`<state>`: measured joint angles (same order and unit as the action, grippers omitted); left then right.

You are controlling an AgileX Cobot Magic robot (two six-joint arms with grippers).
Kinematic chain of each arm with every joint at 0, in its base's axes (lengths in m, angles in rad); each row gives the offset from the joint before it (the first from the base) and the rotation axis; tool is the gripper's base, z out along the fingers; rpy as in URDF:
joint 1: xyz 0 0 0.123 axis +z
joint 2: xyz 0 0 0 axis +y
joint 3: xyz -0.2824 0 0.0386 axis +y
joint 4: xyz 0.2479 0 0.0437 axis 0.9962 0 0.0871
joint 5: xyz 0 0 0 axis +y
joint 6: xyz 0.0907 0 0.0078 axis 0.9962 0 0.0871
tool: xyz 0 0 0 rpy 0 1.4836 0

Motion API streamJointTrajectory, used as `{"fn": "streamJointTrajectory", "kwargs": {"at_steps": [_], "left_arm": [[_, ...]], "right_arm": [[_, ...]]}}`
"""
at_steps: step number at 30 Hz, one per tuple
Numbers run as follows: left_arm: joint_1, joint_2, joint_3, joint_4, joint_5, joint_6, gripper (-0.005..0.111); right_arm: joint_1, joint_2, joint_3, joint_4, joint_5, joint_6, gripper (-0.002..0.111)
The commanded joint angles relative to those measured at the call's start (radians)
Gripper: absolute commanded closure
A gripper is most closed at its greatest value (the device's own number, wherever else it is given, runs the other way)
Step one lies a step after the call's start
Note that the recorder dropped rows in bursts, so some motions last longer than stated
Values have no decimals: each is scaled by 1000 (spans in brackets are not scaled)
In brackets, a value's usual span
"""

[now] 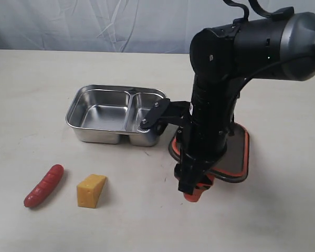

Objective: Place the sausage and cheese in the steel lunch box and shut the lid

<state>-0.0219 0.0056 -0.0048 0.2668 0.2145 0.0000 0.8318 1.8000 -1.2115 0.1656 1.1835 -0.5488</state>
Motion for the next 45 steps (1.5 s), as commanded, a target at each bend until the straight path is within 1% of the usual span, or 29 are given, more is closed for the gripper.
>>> {"fn": "streamJointTrajectory", "kwargs": {"at_steps": [1, 3, 5, 6, 7, 9, 15, 24, 28, 30, 31, 32, 34, 35, 37, 38, 40, 42, 44, 45], "left_arm": [[2, -6, 5, -3, -13, 0, 107], [2, -6, 5, -3, -13, 0, 107], [2, -6, 5, -1, -13, 0, 107], [2, -6, 5, -3, -13, 0, 107], [2, -6, 5, -3, -13, 0, 107], [2, -6, 5, -3, -13, 0, 107], [2, -6, 5, -3, -13, 0, 107], [2, -6, 5, 1, -13, 0, 107], [2, -6, 5, 62, -13, 0, 107], [2, -6, 5, 104, -13, 0, 107], [2, -6, 5, 117, -13, 0, 107], [2, -6, 5, 113, -17, 0, 107], [2, -6, 5, 45, -52, 0, 107], [2, -6, 5, -19, -91, 0, 107], [2, -6, 5, -141, -169, 0, 107], [2, -6, 5, -177, -215, 0, 107], [2, -6, 5, -186, -320, 0, 107], [2, -6, 5, -191, -440, 0, 107], [2, -6, 5, -199, -536, -80, 107], [2, -6, 5, -199, -579, -164, 107]], "right_arm": [[-5, -9, 1, -113, -103, 3, 42], [-5, 24, 1, -97, -193, -61, 42], [-5, 84, 1, -122, -208, -53, 42], [-5, 112, 1, -141, -208, -17, 42], [-5, 129, 1, -179, -204, 19, 42], [-3, 131, 1, -199, -181, 30, 42], [-3, 83, -1, -182, -79, 30, 42], [-3, 41, -1, -175, -27, 37, 42], [-3, -6, -1, -172, -11, 29, 43], [-3, -24, -1, -172, -13, 36, 54], [-3, -31, -1, -166, -26, 36, 66], [-3, -40, -1, -159, -50, 44, 81], [-3, -54, -1, -140, -125, 58, 108], [-5, -63, -1, -134, -190, 72, 107], [-5, -84, -1, -134, -300, 110, 107], [-5, -94, -1, -136, -348, 141, 109], [-9, -113, -1, -141, -423, 196, 109], [-37, -133, -1, -134, -483, 263, 109], [-90, -147, -1, -132, -514, 341, 109], [-122, -157, -1, -130, -520, 370, 109]]}}
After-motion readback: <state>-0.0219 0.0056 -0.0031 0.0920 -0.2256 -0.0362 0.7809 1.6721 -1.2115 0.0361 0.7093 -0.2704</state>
